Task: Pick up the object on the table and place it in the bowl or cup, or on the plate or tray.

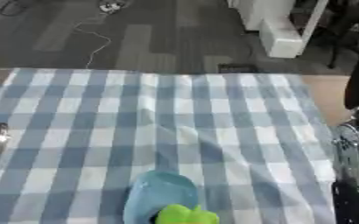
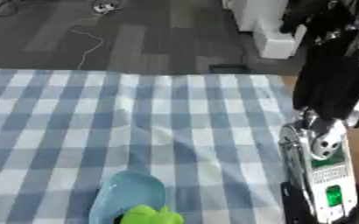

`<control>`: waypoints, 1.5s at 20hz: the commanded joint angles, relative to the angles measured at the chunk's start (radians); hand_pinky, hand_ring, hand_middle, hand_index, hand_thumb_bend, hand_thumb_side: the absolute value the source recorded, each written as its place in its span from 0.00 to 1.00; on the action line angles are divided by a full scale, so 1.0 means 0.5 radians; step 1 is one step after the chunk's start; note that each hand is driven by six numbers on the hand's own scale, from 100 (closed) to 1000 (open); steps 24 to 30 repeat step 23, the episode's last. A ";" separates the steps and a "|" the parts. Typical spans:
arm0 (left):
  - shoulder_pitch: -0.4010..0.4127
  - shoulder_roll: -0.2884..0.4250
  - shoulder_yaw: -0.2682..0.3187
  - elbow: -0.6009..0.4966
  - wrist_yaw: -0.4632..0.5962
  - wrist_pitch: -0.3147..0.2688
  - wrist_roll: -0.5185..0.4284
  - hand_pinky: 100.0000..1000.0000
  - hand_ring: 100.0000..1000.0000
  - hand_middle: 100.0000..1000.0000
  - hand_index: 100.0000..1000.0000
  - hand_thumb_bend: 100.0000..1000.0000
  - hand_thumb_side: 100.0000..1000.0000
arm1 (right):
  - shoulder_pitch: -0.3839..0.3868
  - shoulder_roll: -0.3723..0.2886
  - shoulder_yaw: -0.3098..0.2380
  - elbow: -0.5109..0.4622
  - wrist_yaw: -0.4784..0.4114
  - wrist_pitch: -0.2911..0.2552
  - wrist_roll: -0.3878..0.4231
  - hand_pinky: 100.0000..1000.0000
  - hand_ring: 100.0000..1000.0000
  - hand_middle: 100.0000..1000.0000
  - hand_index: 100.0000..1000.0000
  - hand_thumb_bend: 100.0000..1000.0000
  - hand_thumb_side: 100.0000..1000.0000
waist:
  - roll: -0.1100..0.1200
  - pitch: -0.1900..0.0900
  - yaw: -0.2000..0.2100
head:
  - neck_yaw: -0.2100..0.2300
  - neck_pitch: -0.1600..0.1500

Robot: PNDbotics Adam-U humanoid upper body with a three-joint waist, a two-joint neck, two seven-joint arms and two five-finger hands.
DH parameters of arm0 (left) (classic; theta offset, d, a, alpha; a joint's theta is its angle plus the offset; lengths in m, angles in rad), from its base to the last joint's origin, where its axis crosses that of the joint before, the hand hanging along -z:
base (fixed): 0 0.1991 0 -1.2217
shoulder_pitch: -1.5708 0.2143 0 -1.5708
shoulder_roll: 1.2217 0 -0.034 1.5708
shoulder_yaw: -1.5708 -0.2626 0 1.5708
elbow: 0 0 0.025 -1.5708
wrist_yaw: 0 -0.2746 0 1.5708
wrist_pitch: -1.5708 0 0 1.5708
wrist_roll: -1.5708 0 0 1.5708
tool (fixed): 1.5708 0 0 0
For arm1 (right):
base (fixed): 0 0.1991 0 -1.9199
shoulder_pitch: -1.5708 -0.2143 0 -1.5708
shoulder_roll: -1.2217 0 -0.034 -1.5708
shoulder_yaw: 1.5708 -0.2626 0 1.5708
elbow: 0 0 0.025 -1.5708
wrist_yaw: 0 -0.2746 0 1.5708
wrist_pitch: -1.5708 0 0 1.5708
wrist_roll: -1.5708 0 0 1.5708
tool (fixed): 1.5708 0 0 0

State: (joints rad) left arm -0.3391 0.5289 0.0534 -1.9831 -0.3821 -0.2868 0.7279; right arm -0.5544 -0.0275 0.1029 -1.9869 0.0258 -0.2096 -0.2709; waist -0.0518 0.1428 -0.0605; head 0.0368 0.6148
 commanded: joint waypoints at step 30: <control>-0.001 0.010 -0.037 -0.034 0.129 -0.129 -0.072 0.22 0.26 0.40 0.45 0.00 0.74 | -0.023 -0.020 0.020 -0.026 -0.028 -0.006 0.040 0.27 0.35 0.80 0.99 0.00 0.81 | 0.021 -0.014 -0.026 | -0.002 -0.050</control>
